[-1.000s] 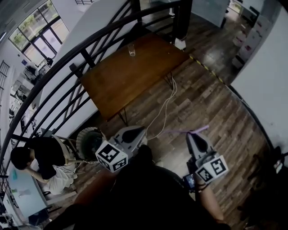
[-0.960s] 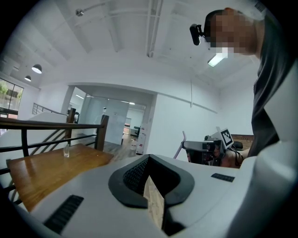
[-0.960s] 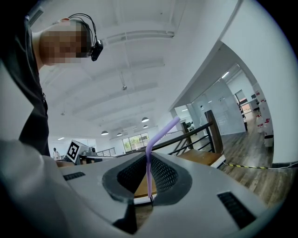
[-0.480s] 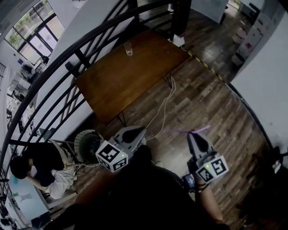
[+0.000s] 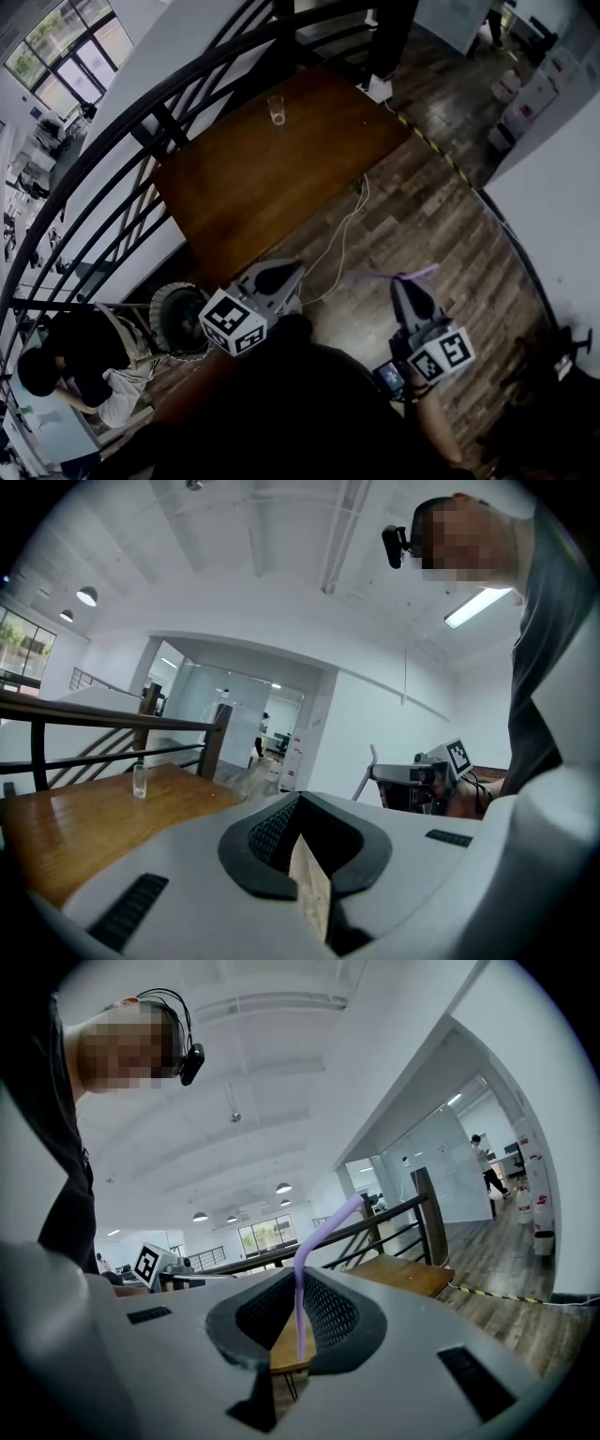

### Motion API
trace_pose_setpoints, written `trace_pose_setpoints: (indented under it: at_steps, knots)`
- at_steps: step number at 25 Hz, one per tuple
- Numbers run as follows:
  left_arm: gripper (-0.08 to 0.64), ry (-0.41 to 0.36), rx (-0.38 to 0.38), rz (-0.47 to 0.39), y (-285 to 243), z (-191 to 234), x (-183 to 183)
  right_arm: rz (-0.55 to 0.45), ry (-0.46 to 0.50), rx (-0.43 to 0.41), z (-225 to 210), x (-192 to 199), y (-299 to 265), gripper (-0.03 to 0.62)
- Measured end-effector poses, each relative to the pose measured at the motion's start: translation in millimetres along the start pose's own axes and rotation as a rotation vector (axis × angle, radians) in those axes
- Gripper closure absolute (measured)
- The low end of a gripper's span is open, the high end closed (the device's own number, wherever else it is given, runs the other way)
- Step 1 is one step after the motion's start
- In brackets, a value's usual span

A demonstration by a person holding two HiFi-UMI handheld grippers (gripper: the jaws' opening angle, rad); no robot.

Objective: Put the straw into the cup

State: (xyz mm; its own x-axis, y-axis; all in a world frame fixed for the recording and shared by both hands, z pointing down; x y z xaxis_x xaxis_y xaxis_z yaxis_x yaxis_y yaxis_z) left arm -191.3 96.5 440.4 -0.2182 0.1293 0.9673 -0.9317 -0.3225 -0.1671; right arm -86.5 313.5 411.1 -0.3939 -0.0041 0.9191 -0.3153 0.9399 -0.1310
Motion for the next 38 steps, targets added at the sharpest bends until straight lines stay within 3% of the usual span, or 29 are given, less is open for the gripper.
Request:
trace_pose_setpoints:
  at_steps: [5,13,29,38]
  knots:
    - [0.549,-0.013,0.033,0.006,-8.3,58.9,-25.1,-0.013,0.012,0.004,0.0,-28.0,-68.8,0.554]
    - [0.549,-0.032,0.064,0.009,-10.6,110.1,-40.7,-0.049,0.034,-0.015,3.5,-47.4,-132.9,0.555]
    - [0.550,-0.020,-0.095,0.006,1.0,155.0,-47.1,0.003,0.031,-0.172,-8.6,-56.7,-211.2,0.555]
    - [0.549,0.026,-0.196,0.000,-34.6,176.7,-52.9,0.043,0.033,-0.251,-53.6,-77.4,-250.4,0.554]
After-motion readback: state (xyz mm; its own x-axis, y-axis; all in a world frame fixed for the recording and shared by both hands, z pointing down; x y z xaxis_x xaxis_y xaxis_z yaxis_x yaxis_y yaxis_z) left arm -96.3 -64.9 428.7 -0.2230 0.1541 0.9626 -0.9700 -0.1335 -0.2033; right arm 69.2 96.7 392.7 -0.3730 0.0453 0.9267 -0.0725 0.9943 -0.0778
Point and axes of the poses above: the fingertips, and each gripper's own axes: y backward along the fingers, z to its left, x out of its underside, the point moved 5 cm from there along y, backward along the fingers, and after that the axes turned 5 degrees about -y, right-handed, at the moved point
